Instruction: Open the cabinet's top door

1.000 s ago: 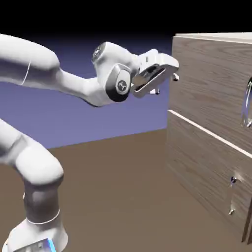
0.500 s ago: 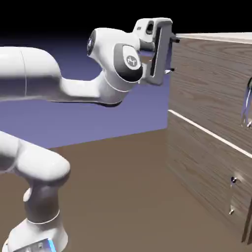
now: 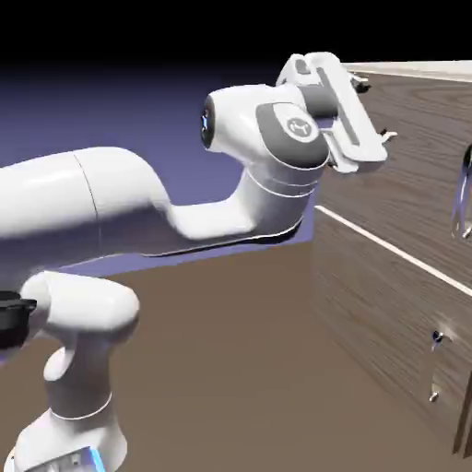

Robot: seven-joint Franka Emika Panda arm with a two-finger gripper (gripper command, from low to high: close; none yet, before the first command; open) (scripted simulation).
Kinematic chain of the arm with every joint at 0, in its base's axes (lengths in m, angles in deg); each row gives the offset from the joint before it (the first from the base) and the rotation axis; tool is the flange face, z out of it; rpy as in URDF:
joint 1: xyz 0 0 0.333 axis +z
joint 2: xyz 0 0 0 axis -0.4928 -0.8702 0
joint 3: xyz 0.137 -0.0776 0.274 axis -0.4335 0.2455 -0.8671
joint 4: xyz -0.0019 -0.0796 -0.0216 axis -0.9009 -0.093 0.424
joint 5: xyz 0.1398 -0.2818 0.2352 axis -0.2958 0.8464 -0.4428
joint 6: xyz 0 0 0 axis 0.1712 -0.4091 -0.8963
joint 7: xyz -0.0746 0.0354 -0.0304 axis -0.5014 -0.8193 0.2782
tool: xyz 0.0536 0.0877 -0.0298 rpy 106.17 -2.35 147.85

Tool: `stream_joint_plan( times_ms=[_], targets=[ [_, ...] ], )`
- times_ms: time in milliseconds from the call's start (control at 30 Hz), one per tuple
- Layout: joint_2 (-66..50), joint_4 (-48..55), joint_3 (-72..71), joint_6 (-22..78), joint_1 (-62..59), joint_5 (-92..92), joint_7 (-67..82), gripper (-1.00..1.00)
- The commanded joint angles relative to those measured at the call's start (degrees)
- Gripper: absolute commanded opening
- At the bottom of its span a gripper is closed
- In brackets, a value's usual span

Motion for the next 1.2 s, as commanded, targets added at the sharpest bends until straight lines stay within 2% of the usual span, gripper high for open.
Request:
stream_joint_plan(
  times_ms=[0,367,433,600,633,1167],
  targets=[
    [0.6,0.8,1.3,0.0,1.2,2.5,1.7,1.0],
    [7.4,9.1,15.9,0.1,14.1,29.9,20.0,1.0],
    [7.5,9.2,16.1,0.1,14.3,30.3,20.3,1.0],
    [7.0,17.4,19.5,0.8,23.7,30.2,21.5,1.0],
    [7.0,17.4,19.5,0.8,23.7,30.2,21.5,-1.0],
    [10.7,-13.7,3.5,23.3,-2.5,31.4,13.4,-1.0]
  ],
)
